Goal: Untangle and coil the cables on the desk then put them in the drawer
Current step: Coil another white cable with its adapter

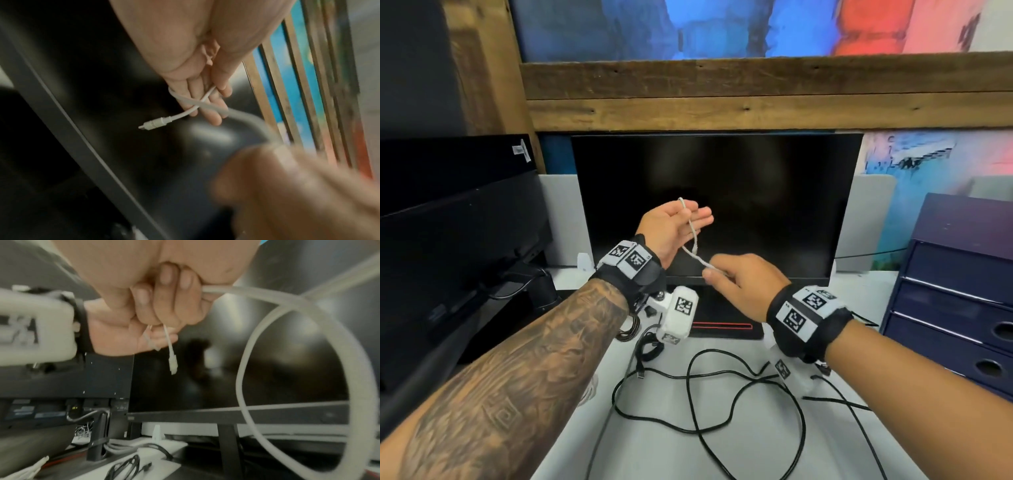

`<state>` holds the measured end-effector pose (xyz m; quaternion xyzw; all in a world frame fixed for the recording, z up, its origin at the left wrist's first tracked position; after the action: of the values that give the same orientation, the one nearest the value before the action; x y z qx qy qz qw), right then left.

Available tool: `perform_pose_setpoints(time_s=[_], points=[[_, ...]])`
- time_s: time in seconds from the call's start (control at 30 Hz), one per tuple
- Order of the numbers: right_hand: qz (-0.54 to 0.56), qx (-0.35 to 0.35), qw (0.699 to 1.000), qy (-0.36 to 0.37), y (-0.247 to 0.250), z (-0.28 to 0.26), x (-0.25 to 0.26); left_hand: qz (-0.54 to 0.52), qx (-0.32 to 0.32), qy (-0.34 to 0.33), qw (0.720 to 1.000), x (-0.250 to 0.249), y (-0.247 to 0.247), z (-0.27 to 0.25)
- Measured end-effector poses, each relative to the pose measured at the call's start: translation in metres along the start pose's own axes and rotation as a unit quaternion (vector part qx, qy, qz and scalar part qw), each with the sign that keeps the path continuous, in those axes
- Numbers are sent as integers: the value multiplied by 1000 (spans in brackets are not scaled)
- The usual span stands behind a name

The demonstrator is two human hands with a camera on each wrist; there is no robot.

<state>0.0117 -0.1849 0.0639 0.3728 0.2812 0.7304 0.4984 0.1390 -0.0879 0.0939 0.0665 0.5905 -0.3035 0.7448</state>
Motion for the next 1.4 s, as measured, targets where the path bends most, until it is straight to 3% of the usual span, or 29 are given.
perform_pose_setpoints(time_s=[0.07, 0.2, 0.3, 0.43, 0.57, 0.67, 0.73, 0.93, 1.1, 1.2, 1.4], points=[[-14, -31, 999, 15, 15, 8, 0, 89, 7, -6, 996, 3, -3, -5], [-91, -70, 993, 33, 40, 21, -8, 241, 84, 8, 967, 13, -16, -18], [-100, -96, 990, 29, 53, 25, -22, 225, 124, 70, 964, 15, -19, -24], [-84, -138, 987, 26, 60, 28, -28, 236, 186, 103, 948, 12, -33, -36], [-21, -157, 987, -36, 52, 22, -43, 113, 221, 129, 960, 1, -36, -42], [111, -136, 979, -107, 23, 12, -57, -35, 194, 122, 973, -11, -41, -40], [161, -85, 974, -131, 0, 5, -59, -104, 156, 103, 977, -16, -44, -37], [153, 65, 978, -125, -23, -11, -27, -132, 44, 44, 989, -12, -29, -24], [150, 110, 977, -101, -15, -9, -2, -157, -24, 36, 987, 4, -15, -21], [109, 161, 977, -87, -14, -9, 11, -232, -56, 58, 969, 2, -18, -21], [47, 171, 979, -100, -10, -13, 14, -225, -57, 53, 971, -6, -28, -20]])
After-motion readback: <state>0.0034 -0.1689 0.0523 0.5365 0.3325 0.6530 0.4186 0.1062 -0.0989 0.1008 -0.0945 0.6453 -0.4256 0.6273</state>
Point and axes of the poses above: each hand's wrist, its own z-axis towards the middle knuckle, its own y-axis out of the back of the hand, x = y × z, the point moved 5 cm from there along z, towards the middle knuckle, and after that the axes turned 5 degrees about -x, right-handed, at the moved point
